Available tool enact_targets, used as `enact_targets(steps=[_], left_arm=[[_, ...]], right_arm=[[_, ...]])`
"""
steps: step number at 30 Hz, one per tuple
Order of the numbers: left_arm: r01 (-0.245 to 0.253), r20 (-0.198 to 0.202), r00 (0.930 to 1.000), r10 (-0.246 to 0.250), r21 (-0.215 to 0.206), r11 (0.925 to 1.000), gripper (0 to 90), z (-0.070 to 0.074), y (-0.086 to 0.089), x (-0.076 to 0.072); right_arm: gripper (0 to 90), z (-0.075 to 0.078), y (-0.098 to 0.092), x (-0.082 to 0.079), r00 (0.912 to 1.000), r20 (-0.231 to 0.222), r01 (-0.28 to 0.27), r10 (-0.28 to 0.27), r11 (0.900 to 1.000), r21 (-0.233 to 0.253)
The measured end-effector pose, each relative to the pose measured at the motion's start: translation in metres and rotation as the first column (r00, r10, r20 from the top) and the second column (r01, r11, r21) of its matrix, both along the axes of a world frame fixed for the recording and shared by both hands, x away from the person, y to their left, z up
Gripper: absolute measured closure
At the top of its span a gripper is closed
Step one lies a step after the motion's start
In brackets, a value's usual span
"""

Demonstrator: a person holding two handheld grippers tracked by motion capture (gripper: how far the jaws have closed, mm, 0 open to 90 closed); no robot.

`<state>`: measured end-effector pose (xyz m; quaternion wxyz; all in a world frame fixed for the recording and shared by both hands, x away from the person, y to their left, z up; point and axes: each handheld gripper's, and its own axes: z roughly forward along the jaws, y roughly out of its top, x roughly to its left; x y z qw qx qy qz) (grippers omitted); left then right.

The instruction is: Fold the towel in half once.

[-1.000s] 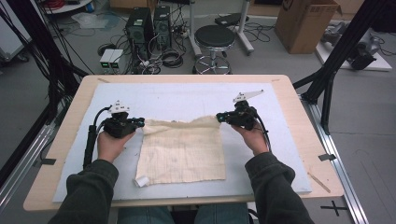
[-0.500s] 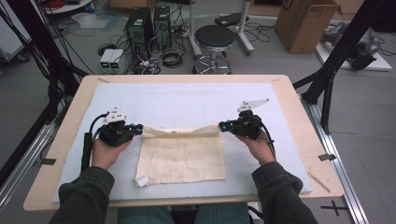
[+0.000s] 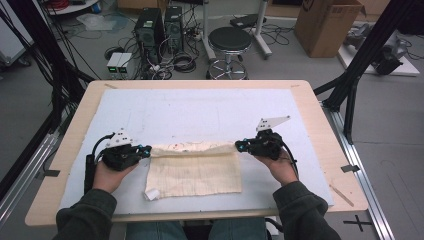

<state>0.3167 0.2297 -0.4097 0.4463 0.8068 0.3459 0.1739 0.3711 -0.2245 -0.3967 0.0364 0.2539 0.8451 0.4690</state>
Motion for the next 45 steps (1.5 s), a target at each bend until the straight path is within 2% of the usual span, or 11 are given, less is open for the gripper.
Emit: enact_targets(steps=[4,13,17,21,29,41,43,45], left_arm=[[0.015,0.025,0.9996,-0.015,-0.006,0.9999,87.5,0.003,0.0,-0.009],[0.053,0.024,0.9983,-0.053,0.007,0.9986,87.4,-0.004,0.0,-0.027],[0.062,0.05,0.9968,-0.062,0.001,0.9981,87.2,-0.005,-0.002,-0.036],[0.076,0.057,0.9955,-0.076,0.007,0.9971,87.3,-0.007,-0.003,-0.043],[0.104,0.054,0.9931,-0.104,0.003,0.9946,87.2,-0.01,-0.002,-0.058],[0.148,0.029,0.9885,-0.149,0.029,0.9886,86.7,-0.016,0.001,-0.074],[0.165,0.022,0.986,-0.165,0.021,0.9861,84.0,-0.016,0.002,-0.076],[0.176,0.025,0.9841,-0.176,-0.005,0.9844,74.6,-0.014,0.004,-0.077]], right_arm=[[85.6,-0.002,0.0,-0.007,1.0,0.002,-0.005,0.005,1.0,-0.009],[85.6,-0.007,-0.004,-0.023,0.9999,0.002,-0.014,0.014,1.0,-0.001],[85.6,-0.009,-0.004,-0.028,0.9998,-0.001,-0.02,0.02,1.0,-0.002],[85.5,-0.009,-0.004,-0.035,0.9997,0.004,-0.023,0.023,1.0,-0.001],[85.5,-0.011,-0.007,-0.044,0.9994,0.012,-0.031,0.031,1.0,0.001],[85.3,-0.021,-0.006,-0.056,0.9987,-0.017,-0.049,0.048,0.999,-0.022],[84.8,-0.022,-0.005,-0.057,0.9985,-0.015,-0.053,0.053,0.998,-0.025],[80.7,-0.022,-0.005,-0.059,0.9979,-0.011,-0.063,0.063,0.998,-0.023]])
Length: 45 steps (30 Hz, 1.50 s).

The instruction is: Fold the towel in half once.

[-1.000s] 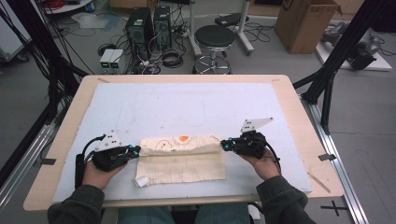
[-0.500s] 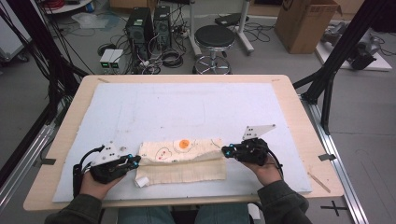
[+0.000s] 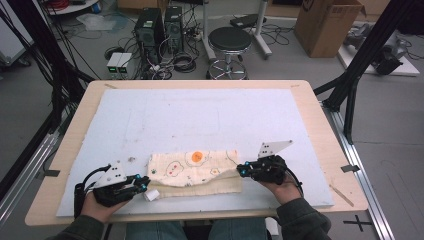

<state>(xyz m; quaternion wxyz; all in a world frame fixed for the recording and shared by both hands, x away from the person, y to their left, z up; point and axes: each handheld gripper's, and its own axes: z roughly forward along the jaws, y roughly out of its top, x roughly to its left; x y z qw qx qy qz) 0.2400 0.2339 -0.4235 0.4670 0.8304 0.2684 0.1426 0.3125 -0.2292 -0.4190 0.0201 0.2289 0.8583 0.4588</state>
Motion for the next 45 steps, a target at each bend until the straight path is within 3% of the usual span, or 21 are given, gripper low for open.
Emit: enact_targets(steps=[3,9,13,20,26,30,35,45], left_arm=[[-0.004,0.0,1.0,0.004,-0.051,0.9987,65.9,0.005,0.004,0.0],[-0.032,-0.02,0.9993,0.031,-0.052,0.9981,66.0,0.001,0.0,0.011],[-0.02,-0.045,0.9988,0.02,-0.013,0.9997,68.3,-0.005,-0.008,0.017],[0.07,-0.096,0.9933,-0.065,0.052,0.9962,67.2,-0.014,-0.015,0.013],[0.076,-0.108,0.9919,-0.067,0.078,0.994,67.8,-0.018,-0.012,0.011],[0.078,-0.098,0.9928,-0.07,0.081,0.9937,76.2,-0.02,-0.013,0.009],[0.069,-0.088,0.9942,-0.061,0.087,0.9938,86.9,-0.021,-0.014,0.01],[0.053,-0.057,0.9972,-0.049,0.065,0.9965,88.5,-0.015,-0.012,0.007]], right_arm=[[73.2,0.004,-0.002,-0.003,0.9999,-0.005,-0.012,0.012,1.0,0.015],[66.6,0.005,-0.005,-0.001,0.9997,-0.014,-0.017,0.018,0.999,0.031],[66.0,-0.005,0.004,-0.002,0.9988,-0.022,-0.043,0.043,0.999,-0.001],[65.8,-0.015,0.016,-0.005,0.9945,-0.028,-0.103,0.101,0.993,-0.066],[65.3,-0.021,0.021,-0.008,0.9924,-0.022,-0.123,0.121,0.984,-0.132],[70.0,-0.021,0.022,-0.01,0.9922,-0.013,-0.125,0.124,0.982,-0.144],[83.6,-0.021,0.023,-0.01,0.9902,-0.011,-0.14,0.14,0.98,-0.143],[88.0,-0.015,0.019,-0.012,0.9899,0.001,-0.141,0.142,0.985,-0.101]])
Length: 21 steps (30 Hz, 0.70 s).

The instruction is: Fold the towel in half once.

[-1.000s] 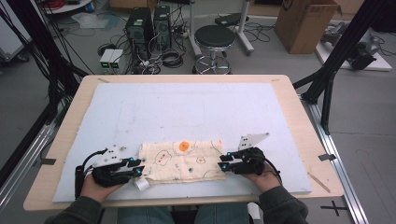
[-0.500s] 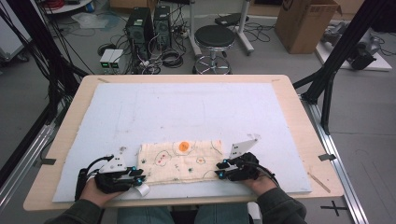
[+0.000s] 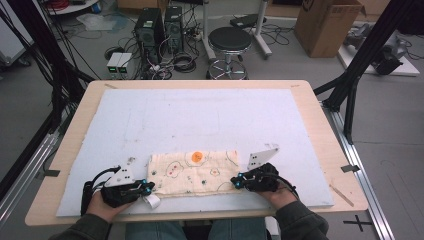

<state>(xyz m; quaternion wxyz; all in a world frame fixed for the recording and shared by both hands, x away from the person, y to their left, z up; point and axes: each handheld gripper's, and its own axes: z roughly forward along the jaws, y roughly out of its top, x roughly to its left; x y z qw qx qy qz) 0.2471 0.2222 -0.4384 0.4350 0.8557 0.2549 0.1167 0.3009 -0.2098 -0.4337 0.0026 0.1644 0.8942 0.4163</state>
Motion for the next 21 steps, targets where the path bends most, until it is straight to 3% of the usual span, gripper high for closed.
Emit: enact_targets(steps=[4,9,14,17,21], left_arm=[[-0.004,0.004,1.0,0.004,-0.008,1.0,88.5,0.0011,0.0018,-0.0012],[-0.004,0.003,1.0,0.004,-0.011,0.9999,88.5,0.0018,0.0037,-0.0029],[0.013,-0.006,0.9999,-0.013,0.001,0.9999,88.3,0.0001,0.0029,-0.0039],[0.01,-0.017,0.9998,-0.011,-0.016,0.9998,80.2,0.0008,0.0037,-0.0029],[-0.023,-0.012,0.9997,0.022,-0.067,0.9975,67.0,0.0069,0.0054,-0.0001]], right_arm=[[88.4,0.0044,-0.0009,-0.0032,1.0,0.002,0.001,-0.001,1.0,0.026],[88.5,0.0049,-0.0018,-0.0076,1.0,0.004,-0.004,0.004,1.0,0.025],[87.6,0.0011,-0.0028,-0.0082,0.9997,-0.022,-0.009,0.01,1.0,0.012],[79.6,-0.0011,-0.0017,-0.0076,0.9988,-0.046,-0.018,0.018,1.0,0.005],[73.4,0.0054,-0.0033,-0.0051,0.9997,-0.026,0.001,0.0,0.999,0.042]])
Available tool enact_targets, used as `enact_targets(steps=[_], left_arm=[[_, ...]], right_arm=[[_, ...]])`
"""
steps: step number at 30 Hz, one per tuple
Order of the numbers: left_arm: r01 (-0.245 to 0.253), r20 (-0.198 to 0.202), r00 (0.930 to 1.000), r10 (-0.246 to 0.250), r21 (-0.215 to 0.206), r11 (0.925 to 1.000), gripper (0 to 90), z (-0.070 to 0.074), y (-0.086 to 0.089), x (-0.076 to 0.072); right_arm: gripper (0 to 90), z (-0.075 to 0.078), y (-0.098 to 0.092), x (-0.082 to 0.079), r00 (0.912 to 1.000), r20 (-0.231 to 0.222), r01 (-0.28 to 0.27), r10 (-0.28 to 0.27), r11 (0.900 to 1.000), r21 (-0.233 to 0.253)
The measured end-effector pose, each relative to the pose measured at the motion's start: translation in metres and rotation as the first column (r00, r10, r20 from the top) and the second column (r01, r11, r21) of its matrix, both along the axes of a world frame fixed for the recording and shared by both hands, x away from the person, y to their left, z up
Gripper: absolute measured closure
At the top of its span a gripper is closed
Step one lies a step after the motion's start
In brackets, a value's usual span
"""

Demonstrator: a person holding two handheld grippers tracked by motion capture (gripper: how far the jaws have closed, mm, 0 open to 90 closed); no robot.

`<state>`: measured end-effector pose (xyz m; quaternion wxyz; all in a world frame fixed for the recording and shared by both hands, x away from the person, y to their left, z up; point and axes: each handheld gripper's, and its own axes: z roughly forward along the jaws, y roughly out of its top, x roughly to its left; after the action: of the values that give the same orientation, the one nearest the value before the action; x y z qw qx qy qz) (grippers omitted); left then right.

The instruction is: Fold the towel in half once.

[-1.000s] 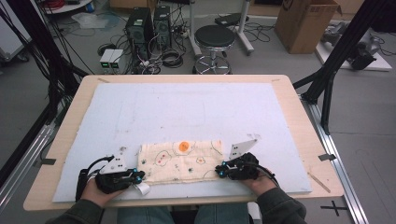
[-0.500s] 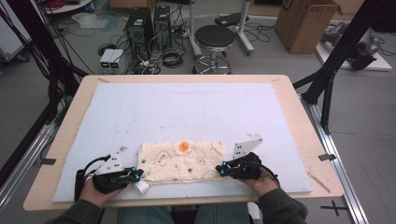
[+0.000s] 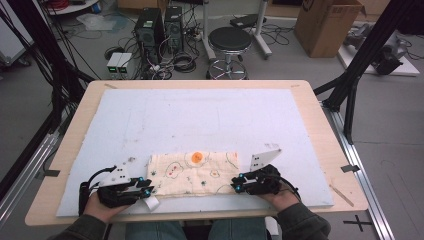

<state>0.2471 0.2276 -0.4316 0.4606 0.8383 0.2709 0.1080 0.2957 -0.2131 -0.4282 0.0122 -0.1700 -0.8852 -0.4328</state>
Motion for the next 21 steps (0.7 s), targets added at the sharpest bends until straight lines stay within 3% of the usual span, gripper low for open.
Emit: enact_targets(steps=[7,11,15,21], left_arm=[[-0.054,0.001,0.9985,0.054,-0.029,0.9981,66.0,0.005,-0.008,0.018],[-0.106,0.012,0.9942,0.107,-0.02,0.9941,73.2,0.01,-0.015,0.033],[-0.127,0.021,0.9916,0.127,-0.034,0.9914,86.8,0.013,-0.028,0.05],[-0.106,0.008,0.9943,0.106,0.006,0.9943,89.5,0.013,-0.057,0.076]], right_arm=[[72.2,0.012,0.006,0.019,0.9982,0.023,0.054,-0.055,0.998,0.028],[74.5,0.017,0.017,0.036,0.9956,0.037,0.084,-0.085,0.996,0.039],[87.0,0.021,0.033,0.055,0.9922,0.015,0.123,-0.124,0.991,0.042],[89.4,0.016,0.067,0.083,0.988,-0.057,0.145,-0.144,0.989,0.021]])
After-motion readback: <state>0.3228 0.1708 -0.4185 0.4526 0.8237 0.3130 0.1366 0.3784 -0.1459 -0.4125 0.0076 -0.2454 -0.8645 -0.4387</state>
